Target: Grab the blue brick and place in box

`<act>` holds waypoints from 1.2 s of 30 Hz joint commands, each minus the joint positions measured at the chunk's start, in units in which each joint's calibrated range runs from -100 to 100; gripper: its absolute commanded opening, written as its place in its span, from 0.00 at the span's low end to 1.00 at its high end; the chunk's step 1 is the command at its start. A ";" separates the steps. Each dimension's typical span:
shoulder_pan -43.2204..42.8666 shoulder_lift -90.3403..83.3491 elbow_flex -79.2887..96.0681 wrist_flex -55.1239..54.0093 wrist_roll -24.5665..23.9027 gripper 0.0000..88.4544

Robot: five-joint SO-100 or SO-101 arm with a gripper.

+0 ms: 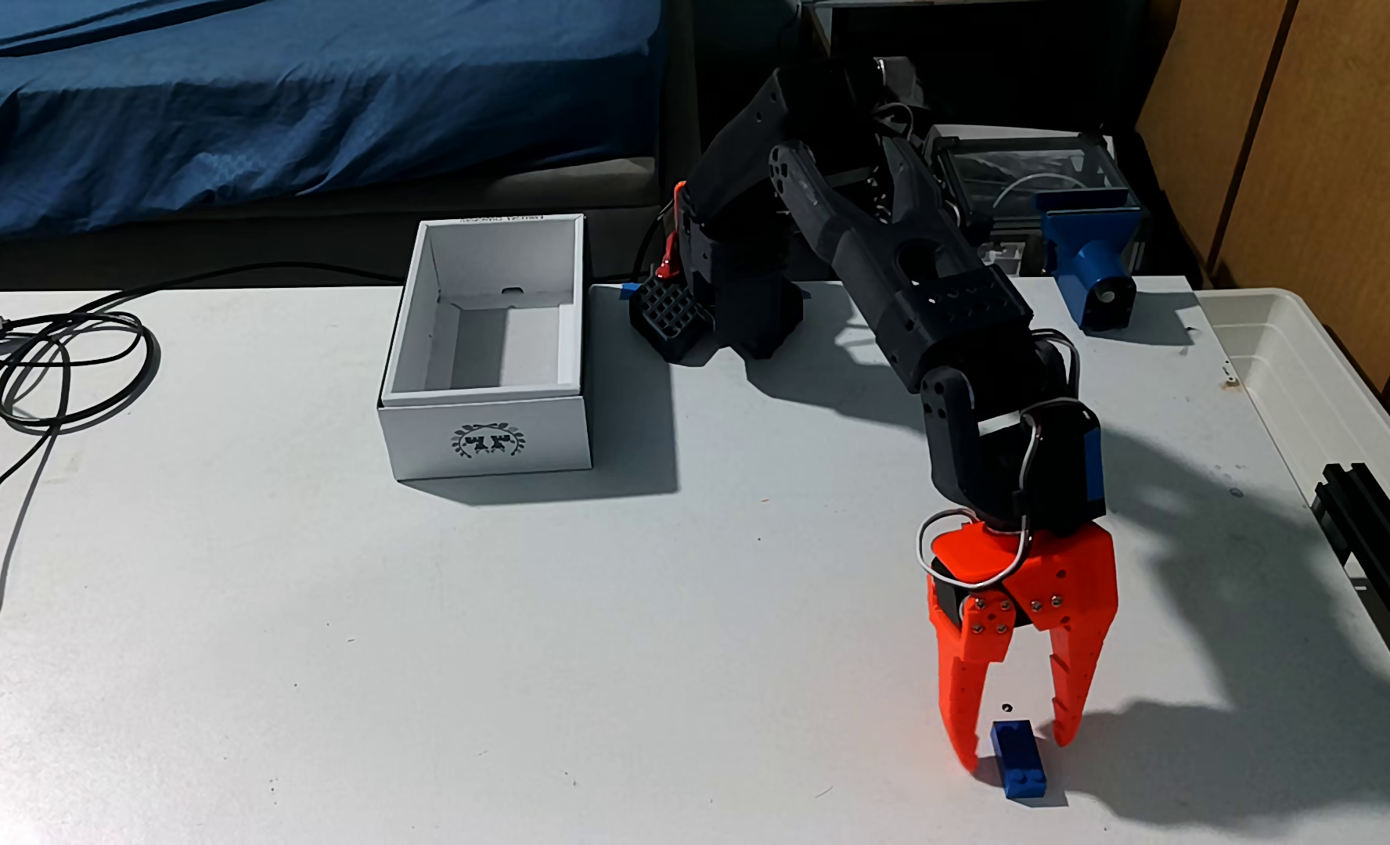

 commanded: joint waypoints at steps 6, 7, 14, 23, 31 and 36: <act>0.06 -0.41 0.71 1.86 0.94 0.17; 0.51 -0.41 0.71 1.86 0.94 0.16; 1.18 -0.41 0.35 1.86 0.94 0.10; 2.07 0.01 0.00 1.60 0.83 0.10; 2.37 0.01 0.00 1.25 0.94 0.00; 2.96 -0.50 0.00 1.42 0.94 0.01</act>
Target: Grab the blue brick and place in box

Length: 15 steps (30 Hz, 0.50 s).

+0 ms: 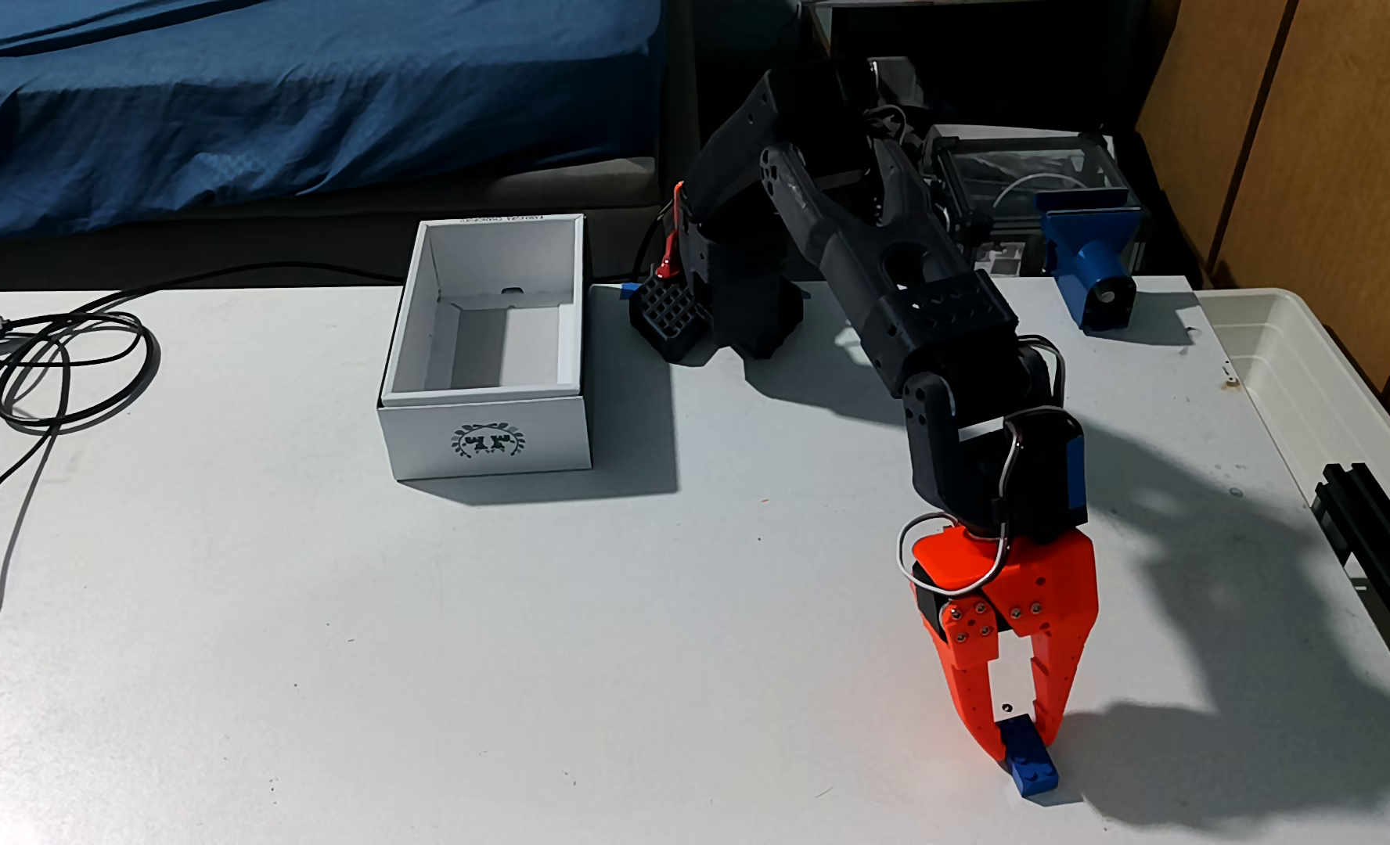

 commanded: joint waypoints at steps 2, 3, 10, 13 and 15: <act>1.04 -0.75 -0.27 0.72 0.36 0.01; 1.27 -0.84 -0.27 0.72 0.36 0.01; 3.42 -1.94 -0.45 0.98 0.36 0.01; 3.72 -5.91 -0.45 3.30 0.36 0.01; 3.79 -8.36 -0.45 5.63 0.36 0.01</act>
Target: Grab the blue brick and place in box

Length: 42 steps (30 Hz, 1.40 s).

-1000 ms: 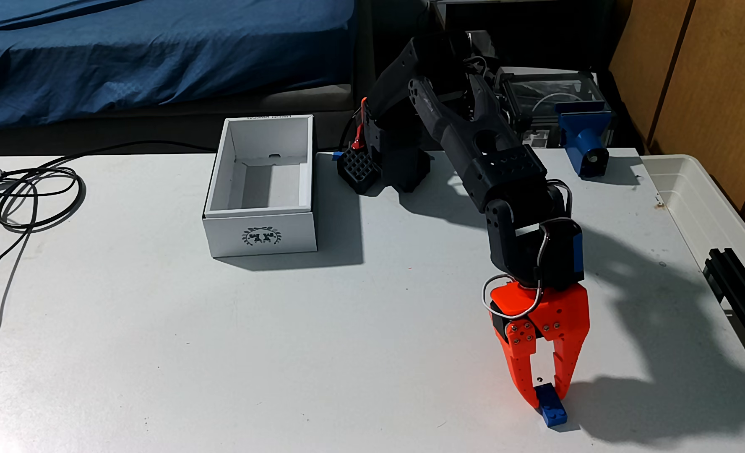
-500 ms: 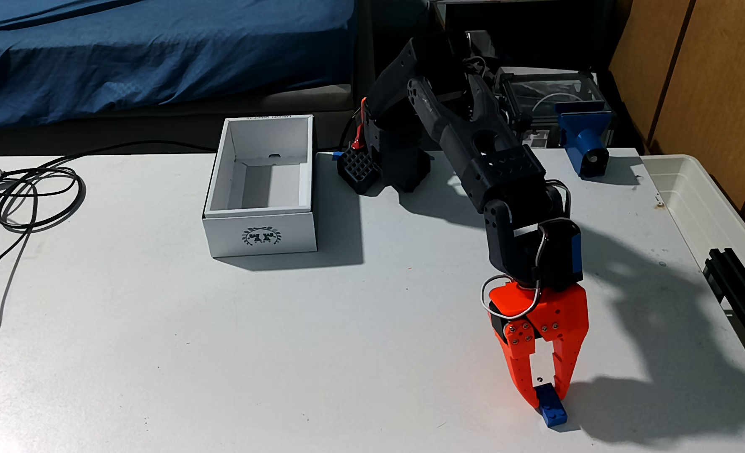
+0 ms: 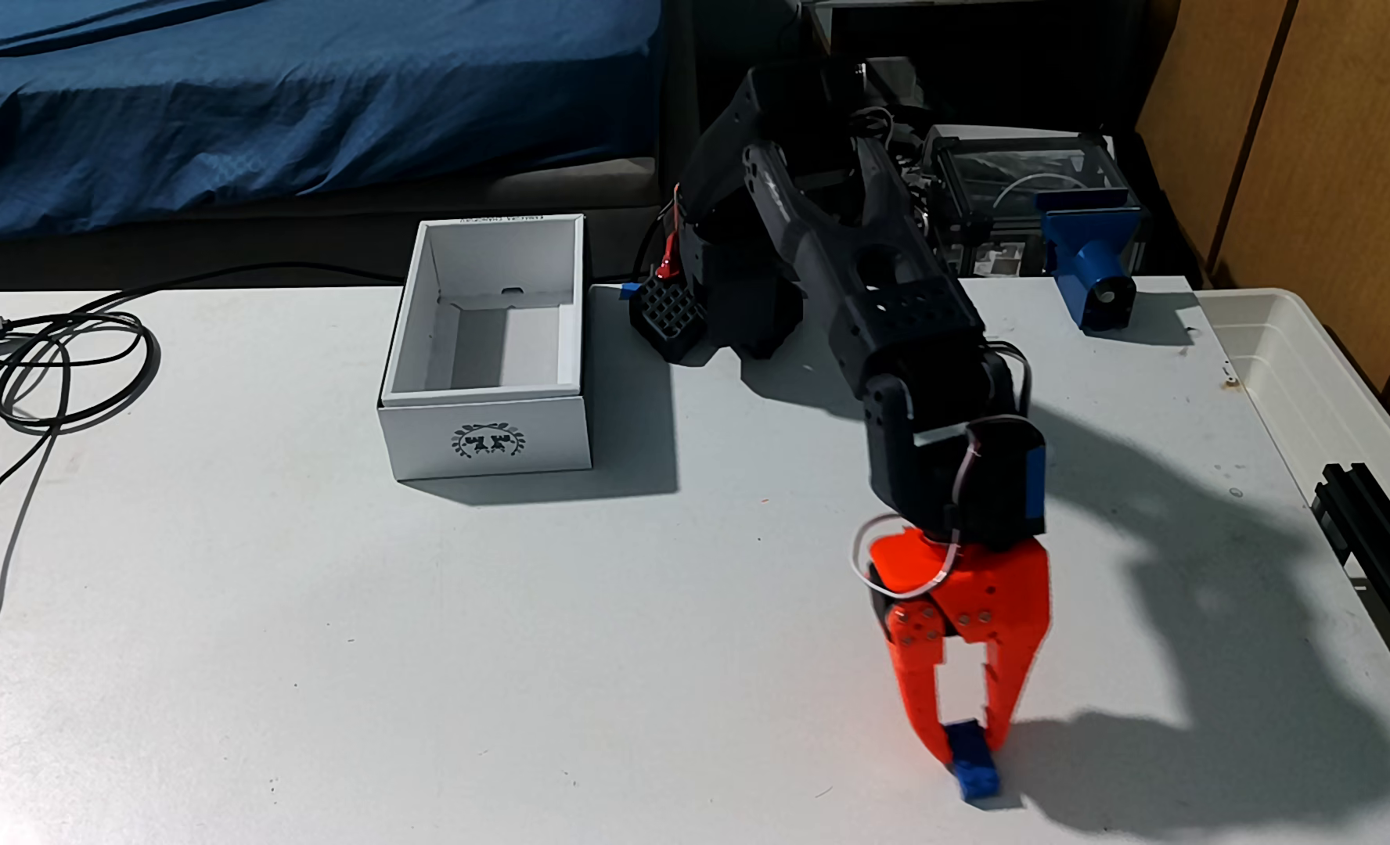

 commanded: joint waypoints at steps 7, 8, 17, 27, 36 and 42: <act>2.40 -14.03 -0.90 13.66 0.46 0.01; 3.00 -15.13 -0.90 15.47 0.46 0.01; 12.88 -27.56 -0.54 32.79 0.94 0.01; 29.74 -42.11 3.98 46.58 16.25 0.01; 43.86 -57.84 20.13 45.81 31.30 0.01; 49.43 -69.76 32.20 45.55 38.03 0.01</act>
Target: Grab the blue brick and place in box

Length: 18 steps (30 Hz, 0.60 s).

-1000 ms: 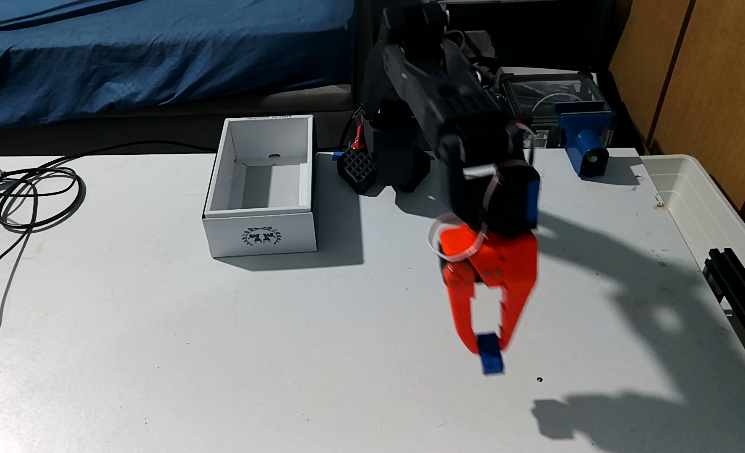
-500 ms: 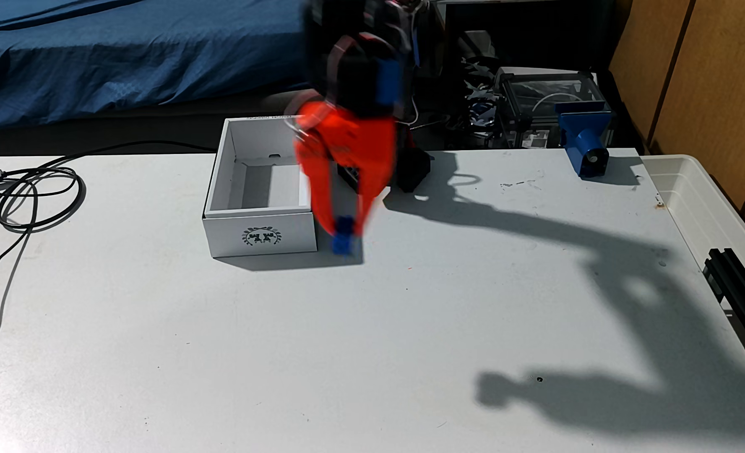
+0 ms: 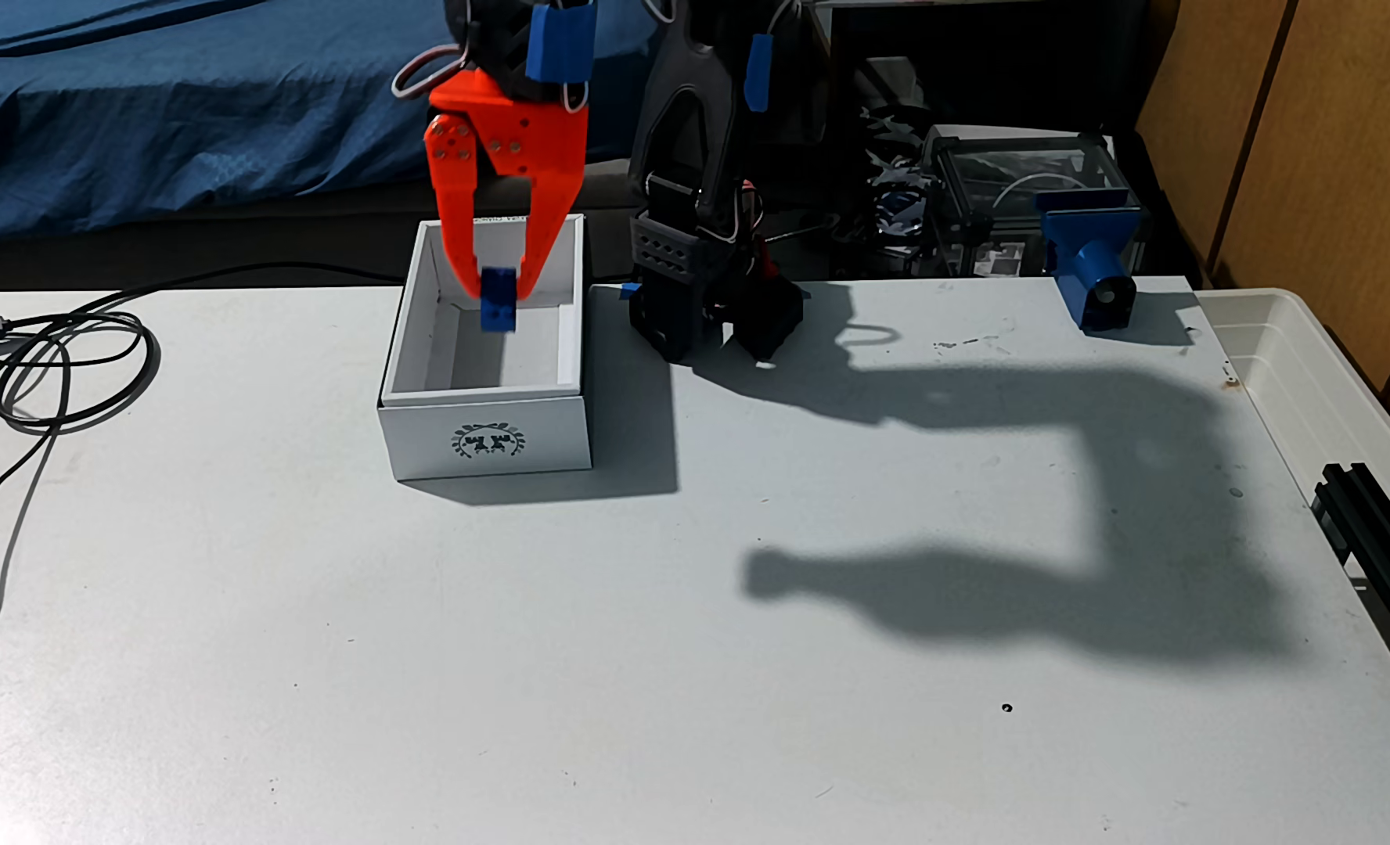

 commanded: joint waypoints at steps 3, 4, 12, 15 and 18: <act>5.09 -11.91 8.56 -0.65 6.24 0.01; 5.76 -13.61 10.16 -0.83 7.19 0.01; 9.25 -25.19 28.79 -14.61 16.34 0.01; 11.26 -28.83 36.25 -20.47 20.08 0.01; 13.04 -32.38 42.99 -24.61 22.61 0.01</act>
